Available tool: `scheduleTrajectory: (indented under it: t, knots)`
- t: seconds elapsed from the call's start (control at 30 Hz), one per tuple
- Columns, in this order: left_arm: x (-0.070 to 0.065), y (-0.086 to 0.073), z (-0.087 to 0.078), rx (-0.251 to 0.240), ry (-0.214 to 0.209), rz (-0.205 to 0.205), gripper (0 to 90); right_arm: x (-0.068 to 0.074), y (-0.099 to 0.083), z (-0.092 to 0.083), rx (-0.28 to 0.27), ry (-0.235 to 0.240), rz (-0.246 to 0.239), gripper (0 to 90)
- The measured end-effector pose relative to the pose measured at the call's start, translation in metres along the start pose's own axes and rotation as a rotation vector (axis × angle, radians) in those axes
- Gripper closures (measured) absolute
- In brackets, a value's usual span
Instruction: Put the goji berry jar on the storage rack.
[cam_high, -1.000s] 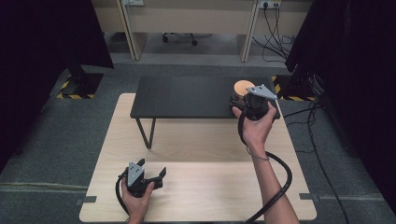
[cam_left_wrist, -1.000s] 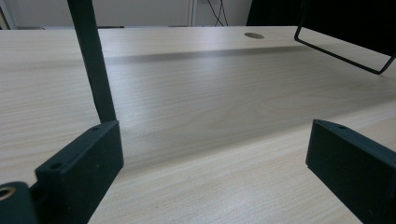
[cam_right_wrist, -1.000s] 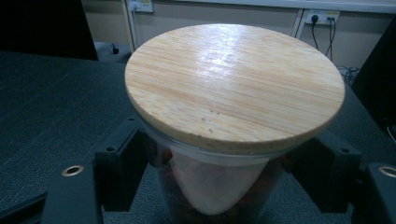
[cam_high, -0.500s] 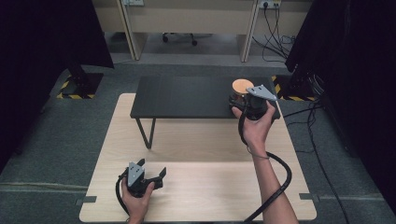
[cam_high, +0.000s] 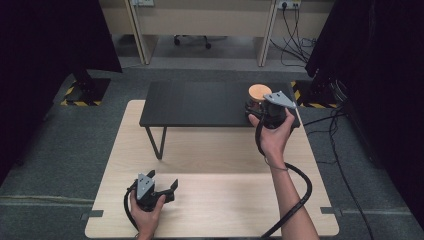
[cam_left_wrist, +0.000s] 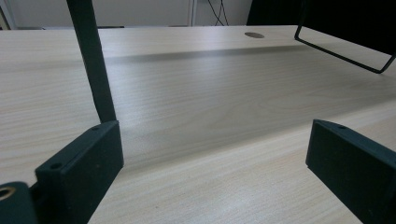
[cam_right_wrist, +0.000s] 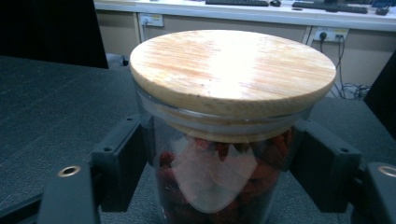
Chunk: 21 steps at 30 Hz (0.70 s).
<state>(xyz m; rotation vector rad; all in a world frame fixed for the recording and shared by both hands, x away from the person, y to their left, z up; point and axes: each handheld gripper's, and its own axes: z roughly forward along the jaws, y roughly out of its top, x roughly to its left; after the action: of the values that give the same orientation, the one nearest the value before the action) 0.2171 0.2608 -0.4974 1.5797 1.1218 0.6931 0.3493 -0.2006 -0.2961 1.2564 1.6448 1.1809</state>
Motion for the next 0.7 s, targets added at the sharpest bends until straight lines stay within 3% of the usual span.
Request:
scheduleTrajectory:
  t: [0.1, 0.2, 0.4, 0.7]
  knots:
    - [0.000, 0.000, 0.000, 0.000, 0.000, 0.001, 3.2, 0.001, -0.002, -0.002, -0.003, 0.006, 0.001, 6.3]
    - [0.000, 0.000, 0.000, 0.001, 0.000, 0.001, 3.2, 0.003, -0.005, -0.008, -0.025, 0.003, -0.003, 0.2]
    - [0.000, 0.000, 0.000, 0.000, 0.001, 0.002, 3.2, -0.006, -0.012, -0.030, -0.079, 0.045, 0.027, 0.3]
    - [-0.001, 0.000, 0.000, 0.000, 0.003, 0.004, 3.2, -0.011, -0.021, -0.054, -0.103, 0.066, 0.013, 0.3]
